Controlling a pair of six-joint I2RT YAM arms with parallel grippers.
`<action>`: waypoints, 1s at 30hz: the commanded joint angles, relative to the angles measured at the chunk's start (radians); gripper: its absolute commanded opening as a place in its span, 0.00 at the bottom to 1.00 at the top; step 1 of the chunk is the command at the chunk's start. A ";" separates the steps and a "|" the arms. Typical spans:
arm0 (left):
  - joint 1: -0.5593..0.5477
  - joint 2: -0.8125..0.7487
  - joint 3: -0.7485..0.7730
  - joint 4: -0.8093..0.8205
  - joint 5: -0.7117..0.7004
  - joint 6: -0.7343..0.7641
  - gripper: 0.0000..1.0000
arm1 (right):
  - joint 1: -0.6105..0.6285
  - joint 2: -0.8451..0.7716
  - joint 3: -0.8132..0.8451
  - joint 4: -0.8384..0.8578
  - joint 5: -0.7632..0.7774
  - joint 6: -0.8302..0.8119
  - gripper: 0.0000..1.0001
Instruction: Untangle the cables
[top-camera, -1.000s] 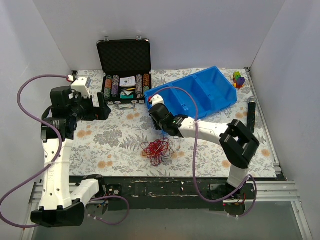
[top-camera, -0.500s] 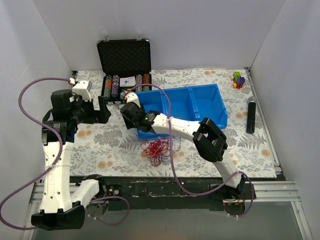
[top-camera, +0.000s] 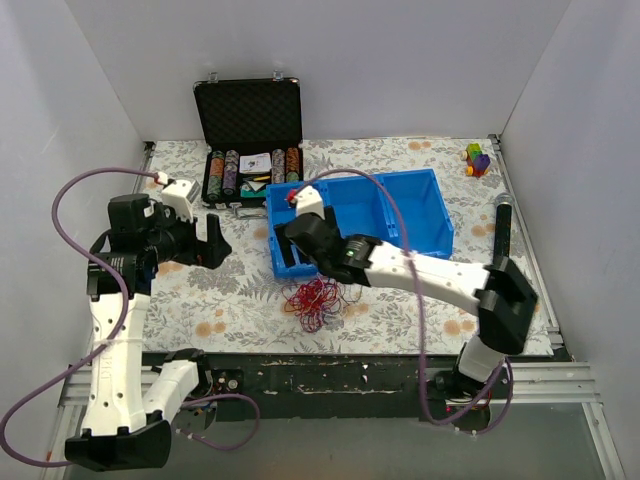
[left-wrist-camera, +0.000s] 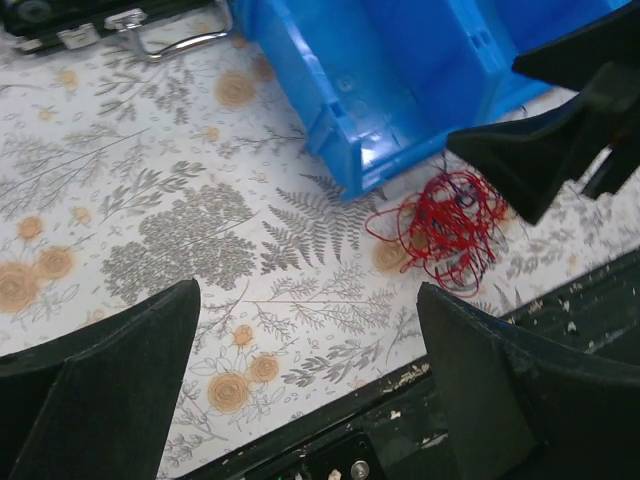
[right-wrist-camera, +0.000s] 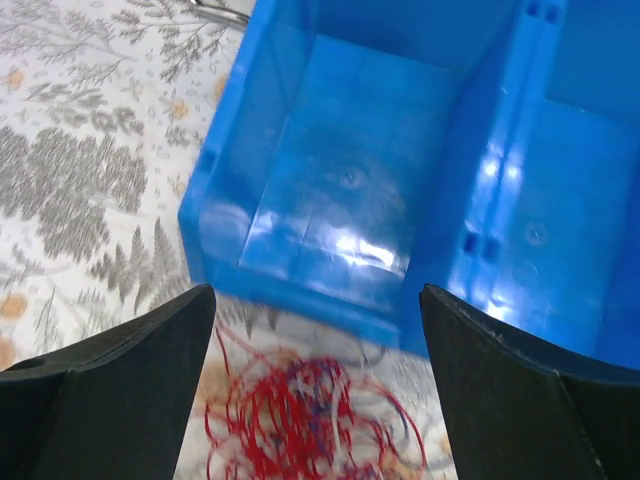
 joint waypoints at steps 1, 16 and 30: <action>0.003 -0.050 -0.046 -0.077 0.203 0.144 0.88 | 0.044 -0.268 -0.241 0.043 0.018 0.057 0.90; -0.008 0.057 -0.126 0.107 0.194 0.175 0.82 | 0.280 -0.401 -0.473 0.123 0.037 0.037 0.74; -0.008 -0.041 -0.208 0.163 0.059 0.135 0.84 | 0.295 -0.105 -0.260 0.025 0.178 0.063 0.61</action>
